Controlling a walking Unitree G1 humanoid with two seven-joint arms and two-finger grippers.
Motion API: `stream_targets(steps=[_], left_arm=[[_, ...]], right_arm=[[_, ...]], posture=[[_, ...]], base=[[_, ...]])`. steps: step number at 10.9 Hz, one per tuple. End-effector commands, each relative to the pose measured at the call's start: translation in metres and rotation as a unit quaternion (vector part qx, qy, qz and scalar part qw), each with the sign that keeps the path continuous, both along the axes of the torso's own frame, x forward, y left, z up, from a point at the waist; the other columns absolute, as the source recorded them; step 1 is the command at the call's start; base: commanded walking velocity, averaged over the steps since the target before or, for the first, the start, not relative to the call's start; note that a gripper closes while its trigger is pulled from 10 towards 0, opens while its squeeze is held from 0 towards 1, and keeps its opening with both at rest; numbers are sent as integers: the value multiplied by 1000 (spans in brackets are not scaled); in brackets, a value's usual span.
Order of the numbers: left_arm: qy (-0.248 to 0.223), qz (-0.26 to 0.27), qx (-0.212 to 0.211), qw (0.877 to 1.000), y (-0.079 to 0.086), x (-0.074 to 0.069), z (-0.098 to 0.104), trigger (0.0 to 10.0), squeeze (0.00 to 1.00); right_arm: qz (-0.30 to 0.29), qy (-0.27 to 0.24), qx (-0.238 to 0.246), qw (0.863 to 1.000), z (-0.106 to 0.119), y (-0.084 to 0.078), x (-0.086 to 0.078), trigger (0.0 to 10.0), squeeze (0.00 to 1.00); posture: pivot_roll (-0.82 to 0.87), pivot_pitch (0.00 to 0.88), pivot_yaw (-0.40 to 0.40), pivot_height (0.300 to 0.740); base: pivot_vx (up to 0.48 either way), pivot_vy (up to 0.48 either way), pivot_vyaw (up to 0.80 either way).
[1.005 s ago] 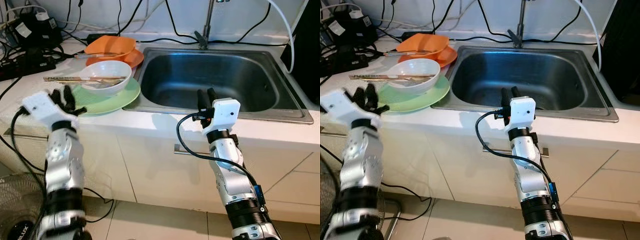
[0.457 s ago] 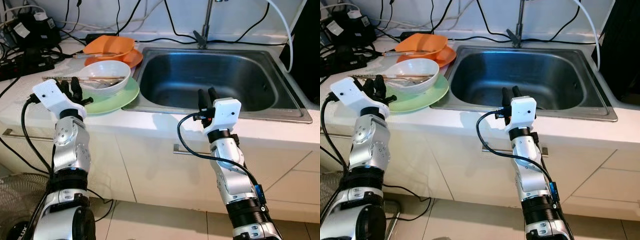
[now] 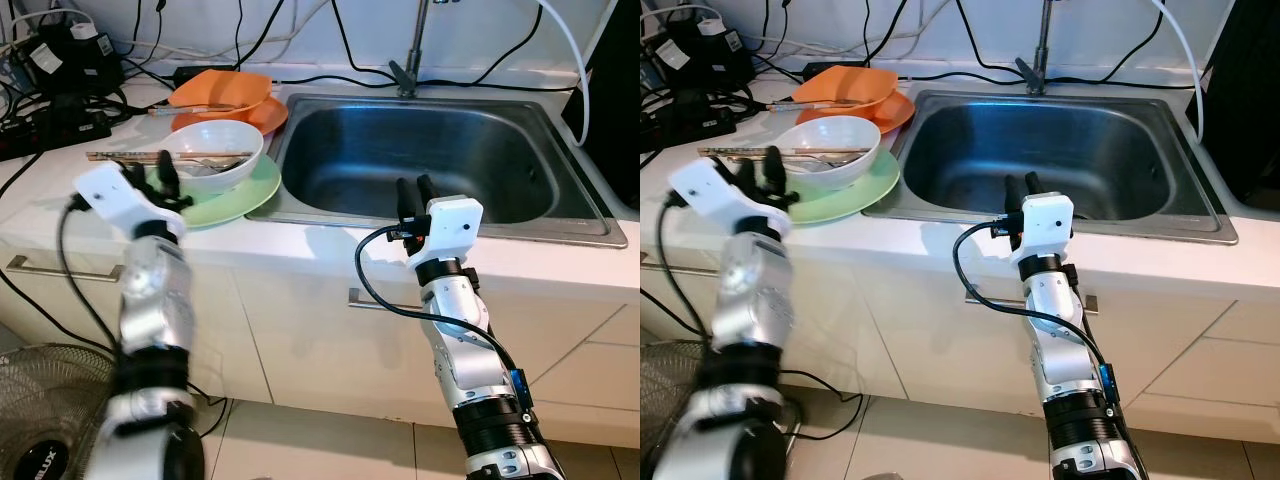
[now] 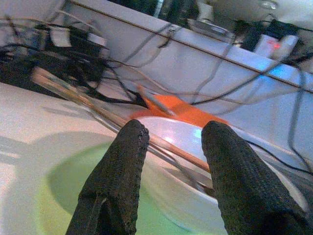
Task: Kitchen organization
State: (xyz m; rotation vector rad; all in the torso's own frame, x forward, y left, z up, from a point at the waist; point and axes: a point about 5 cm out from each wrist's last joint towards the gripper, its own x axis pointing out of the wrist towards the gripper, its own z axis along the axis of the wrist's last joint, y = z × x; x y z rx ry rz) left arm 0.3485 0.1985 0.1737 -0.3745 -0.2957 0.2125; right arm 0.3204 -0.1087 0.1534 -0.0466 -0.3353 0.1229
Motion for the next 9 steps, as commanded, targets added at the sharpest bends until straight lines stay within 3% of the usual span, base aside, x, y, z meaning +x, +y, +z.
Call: stream_targets(steps=[1, 2, 3, 4, 6, 9], left_arm=[[3, -8, 1, 1000, -5, -1, -1, 10000, 0], [15, 3, -23, 1000, -4, -1, -7, 10000, 0], [28, 16, -31, 999, -1, -1, -9, 10000, 1000], [44, 33, -46, 997, 6, 2, -11, 10000, 1000], [49, 72, -69, 994, 22, 5, -9, 10000, 0], [59, 82, -61, 993, 28, 15, -5, 10000, 0]], right_arm=[[7, -3, 3, 1000, 1, 3, 1, 10000, 0], [8, -2, 3, 1000, 0, 3, 1, 10000, 0], [8, 0, 2, 1000, 0, 3, 1, 10000, 0], [8, 2, 0, 1000, -2, 3, 1, 10000, 0], [5, 1, 1, 1000, -2, 2, 1, 10000, 0], [6, -1, 1, 1000, -1, 3, 1, 10000, 0]], posture=[[95, 0, 50, 740], [94, 0, 49, 740], [97, 0, 48, 740], [93, 0, 49, 740], [86, 0, 55, 740], [88, 0, 51, 740]], base=[[0, 0, 0], [0, 0, 0], [0, 0, 0], [0, 0, 0], [0, 0, 0], [0, 0, 0]])
